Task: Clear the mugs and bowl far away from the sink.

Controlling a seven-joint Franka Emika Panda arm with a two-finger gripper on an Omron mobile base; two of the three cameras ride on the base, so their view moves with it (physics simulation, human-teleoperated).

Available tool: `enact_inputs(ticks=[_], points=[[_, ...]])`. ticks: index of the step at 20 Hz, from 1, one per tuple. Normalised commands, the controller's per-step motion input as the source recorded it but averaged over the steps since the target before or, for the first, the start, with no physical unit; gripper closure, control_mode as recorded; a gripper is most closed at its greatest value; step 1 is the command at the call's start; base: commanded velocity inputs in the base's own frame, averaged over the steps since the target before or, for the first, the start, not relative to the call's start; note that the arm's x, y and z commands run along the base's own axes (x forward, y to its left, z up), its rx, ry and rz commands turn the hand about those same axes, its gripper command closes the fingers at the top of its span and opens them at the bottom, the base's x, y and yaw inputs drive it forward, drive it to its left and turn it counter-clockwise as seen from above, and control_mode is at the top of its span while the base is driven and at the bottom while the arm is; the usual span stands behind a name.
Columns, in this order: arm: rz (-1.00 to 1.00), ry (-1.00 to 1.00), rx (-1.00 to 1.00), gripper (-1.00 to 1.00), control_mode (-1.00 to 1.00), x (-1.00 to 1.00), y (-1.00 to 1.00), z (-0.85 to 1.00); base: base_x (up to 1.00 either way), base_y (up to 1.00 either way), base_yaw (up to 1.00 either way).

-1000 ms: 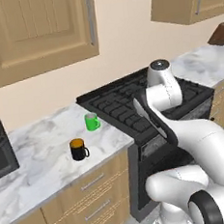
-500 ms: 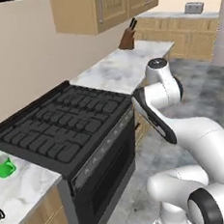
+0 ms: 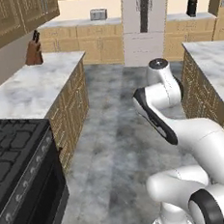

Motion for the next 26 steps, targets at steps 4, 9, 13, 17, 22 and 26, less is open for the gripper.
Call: enact_inputs(ticks=[4,9,13,17,22,26], points=[[0.00,0.00,0.00,-1.00,1.00,0.00,0.00,0.00,0.46,-0.44,-0.62],[0.00,0.00,0.00,-1.00,1.00,0.00,0.00,0.00,0.97,-0.02,-0.48],[0.00,0.00,0.00,-1.00,1.00,0.00,0.00,0.00,1.00,0.00,-0.40],[0.00,0.00,0.00,-1.00,1.00,0.00,0.00,0.00,1.00,0.00,-0.42],[0.00,0.00,0.00,-1.00,1.00,0.00,0.00,0.00,0.59,0.13,-0.54],[0.00,0.00,0.00,-1.00,1.00,0.00,0.00,0.00,0.52,0.22,-0.65]])
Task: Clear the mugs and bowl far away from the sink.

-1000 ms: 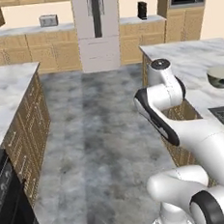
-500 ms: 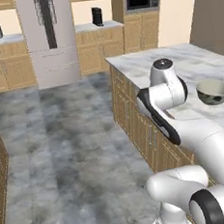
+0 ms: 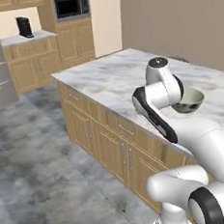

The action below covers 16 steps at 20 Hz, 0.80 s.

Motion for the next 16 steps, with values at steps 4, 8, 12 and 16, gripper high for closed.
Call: enact_inputs(ticks=[4,8,12,16], points=[[0.00,0.00,0.00,-1.00,1.00,0.00,0.00,0.00,0.56,0.09,-0.62],[0.00,0.00,0.00,-1.00,1.00,0.00,0.00,0.00,0.52,0.33,-0.65],[0.00,0.00,0.00,-1.00,1.00,0.00,0.00,0.00,0.50,0.40,-0.68],[0.00,0.00,0.00,-1.00,1.00,0.00,0.00,0.00,0.41,0.51,-0.68]])
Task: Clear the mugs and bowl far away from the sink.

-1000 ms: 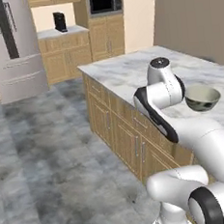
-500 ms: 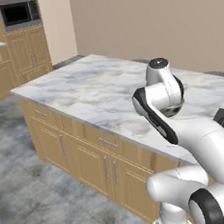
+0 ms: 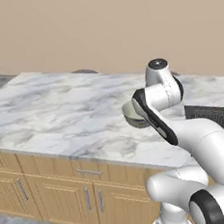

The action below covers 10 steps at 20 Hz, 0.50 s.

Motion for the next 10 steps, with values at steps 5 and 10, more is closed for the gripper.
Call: enact_inputs(ticks=[5,10], points=[[0.00,0.00,0.00,-1.00,1.00,0.00,0.00,0.00,0.18,0.66,-0.65],[0.00,0.00,0.00,-1.00,1.00,0.00,0.00,0.00,0.04,0.42,-0.59]])
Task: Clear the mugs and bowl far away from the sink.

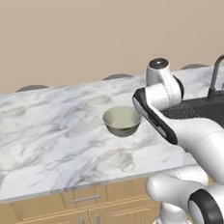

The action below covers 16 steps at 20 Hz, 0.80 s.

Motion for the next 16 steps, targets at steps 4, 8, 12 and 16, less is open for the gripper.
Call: enact_inputs(ticks=[4,8,12,16], points=[[0.00,0.00,0.00,-1.00,1.00,0.00,0.00,0.00,0.14,0.35,-0.50],[0.00,0.00,0.00,-1.00,-1.00,0.00,0.12,-0.11,0.10,0.35,-0.11],[0.24,0.00,0.00,-1.00,-1.00,0.04,0.46,-0.43,0.00,0.00,0.00],[0.47,0.00,0.04,-1.00,-1.00,0.49,0.11,-0.28,0.00,0.00,0.00]])
